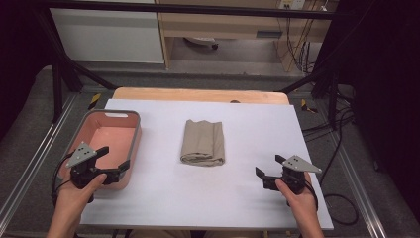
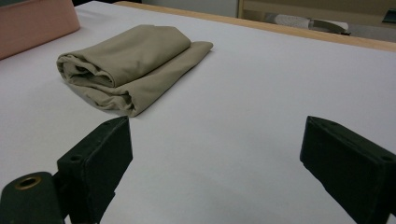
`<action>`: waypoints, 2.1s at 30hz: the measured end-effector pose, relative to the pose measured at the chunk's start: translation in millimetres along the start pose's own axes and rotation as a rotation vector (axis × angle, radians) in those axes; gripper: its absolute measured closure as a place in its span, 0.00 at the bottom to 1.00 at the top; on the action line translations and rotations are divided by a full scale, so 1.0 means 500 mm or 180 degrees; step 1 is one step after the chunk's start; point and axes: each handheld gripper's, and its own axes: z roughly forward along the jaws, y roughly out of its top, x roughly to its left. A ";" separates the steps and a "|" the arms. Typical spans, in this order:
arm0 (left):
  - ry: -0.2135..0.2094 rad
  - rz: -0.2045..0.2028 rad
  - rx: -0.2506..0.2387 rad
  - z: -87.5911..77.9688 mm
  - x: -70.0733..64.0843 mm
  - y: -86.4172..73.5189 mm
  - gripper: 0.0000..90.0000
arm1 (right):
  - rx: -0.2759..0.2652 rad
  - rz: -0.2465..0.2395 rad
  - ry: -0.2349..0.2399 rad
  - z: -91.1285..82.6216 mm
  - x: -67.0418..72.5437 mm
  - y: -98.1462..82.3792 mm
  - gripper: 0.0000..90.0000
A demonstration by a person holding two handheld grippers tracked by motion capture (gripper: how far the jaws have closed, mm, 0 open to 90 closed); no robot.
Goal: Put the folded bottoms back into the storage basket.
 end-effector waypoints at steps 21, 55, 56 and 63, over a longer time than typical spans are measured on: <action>0.0054 0.0200 -0.0116 0.005 -0.037 0.023 0.05 | 0.0171 -0.0078 0.0114 0.009 0.010 0.003 0.06; -0.0583 0.0450 0.0196 0.284 -0.203 0.098 0.08 | 0.0113 -0.0020 0.0026 0.008 0.025 0.004 0.11; -0.0562 0.0496 0.0234 0.290 -0.204 0.095 0.09 | 0.0122 -0.0023 0.0026 0.008 0.026 0.004 0.11; -0.0527 0.0568 0.0472 0.321 -0.207 0.061 0.13 | 0.0149 -0.0033 0.0033 0.011 0.027 0.003 0.11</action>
